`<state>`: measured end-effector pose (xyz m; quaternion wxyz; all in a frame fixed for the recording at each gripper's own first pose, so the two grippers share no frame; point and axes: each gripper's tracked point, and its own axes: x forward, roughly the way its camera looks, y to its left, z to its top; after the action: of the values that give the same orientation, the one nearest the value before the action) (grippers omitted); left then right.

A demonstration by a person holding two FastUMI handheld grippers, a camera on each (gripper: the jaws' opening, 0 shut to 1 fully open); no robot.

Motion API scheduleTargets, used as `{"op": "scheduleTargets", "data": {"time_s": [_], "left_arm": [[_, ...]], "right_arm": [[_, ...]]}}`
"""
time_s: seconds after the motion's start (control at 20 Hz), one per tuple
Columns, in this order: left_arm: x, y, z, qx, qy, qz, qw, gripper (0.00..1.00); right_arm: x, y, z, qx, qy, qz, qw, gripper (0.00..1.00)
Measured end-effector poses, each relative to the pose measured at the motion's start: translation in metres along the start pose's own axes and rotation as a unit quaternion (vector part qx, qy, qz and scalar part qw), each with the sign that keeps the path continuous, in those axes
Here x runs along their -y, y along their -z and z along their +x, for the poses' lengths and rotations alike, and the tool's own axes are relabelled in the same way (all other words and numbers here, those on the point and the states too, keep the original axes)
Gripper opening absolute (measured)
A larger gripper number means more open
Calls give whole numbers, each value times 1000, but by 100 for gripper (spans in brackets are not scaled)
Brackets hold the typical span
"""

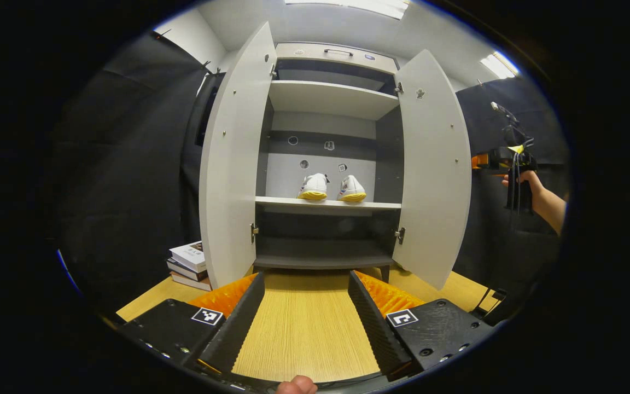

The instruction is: Grab one shoe with the right hand and put it into the shoe cabinet, grab the other shoe with the left hand and put it into the shoe cabinet; then close the right door with the right hand and the left door with the left hand.

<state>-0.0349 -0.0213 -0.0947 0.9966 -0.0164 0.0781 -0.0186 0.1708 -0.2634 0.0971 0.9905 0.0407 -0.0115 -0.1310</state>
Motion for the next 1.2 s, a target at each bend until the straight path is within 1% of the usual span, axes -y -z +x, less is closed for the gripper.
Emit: {"op": "scheduleTargets", "data": {"time_s": [0.05, 0.1, 0.2, 0.25, 0.3, 0.4, 0.55, 0.7, 0.9, 1.0, 1.2], "left_arm": [[1, 2, 2, -2, 1, 1, 1000, 93], [2, 2, 2, -3, 3, 2, 1000, 93], [1, 2, 4, -1, 3, 5, 1000, 93], [0, 2, 6, -1, 2, 5, 1000, 93], [1, 2, 7, -3, 4, 2, 1000, 93], [3, 4, 11, -8, 10, -3, 1000, 93], [5, 2, 14, -5, 14, 0, 1000, 93], [6, 5, 17, -8, 16, -2, 1000, 93], [0, 8, 17, -12, 10, -2, 1000, 93], [-5, 11, 18, -16, 6, -4, 1000, 93], [-13, 14, 18, -19, -3, -10, 1000, 93]], "right_arm": [[-5, -1, 1, 2, -4, -4, 1000, 96], [-10, -4, 3, 4, -9, -7, 1000, 98], [-7, -6, 3, 7, 1, -17, 1000, 95], [-10, -8, 1, 10, 2, -14, 1000, 96], [-14, -7, 0, 8, -3, -8, 1000, 97], [-24, -3, -5, 3, -16, -2, 1000, 96], [-31, -4, -11, 10, -10, -18, 1000, 95], [-60, -3, -24, 16, -31, -27, 999, 95], [-90, -1, -39, 22, -37, -40, 998, 95], [-109, 2, -43, 21, -47, -40, 998, 95], [-157, 8, -46, 15, -90, -41, 995, 95]]}}
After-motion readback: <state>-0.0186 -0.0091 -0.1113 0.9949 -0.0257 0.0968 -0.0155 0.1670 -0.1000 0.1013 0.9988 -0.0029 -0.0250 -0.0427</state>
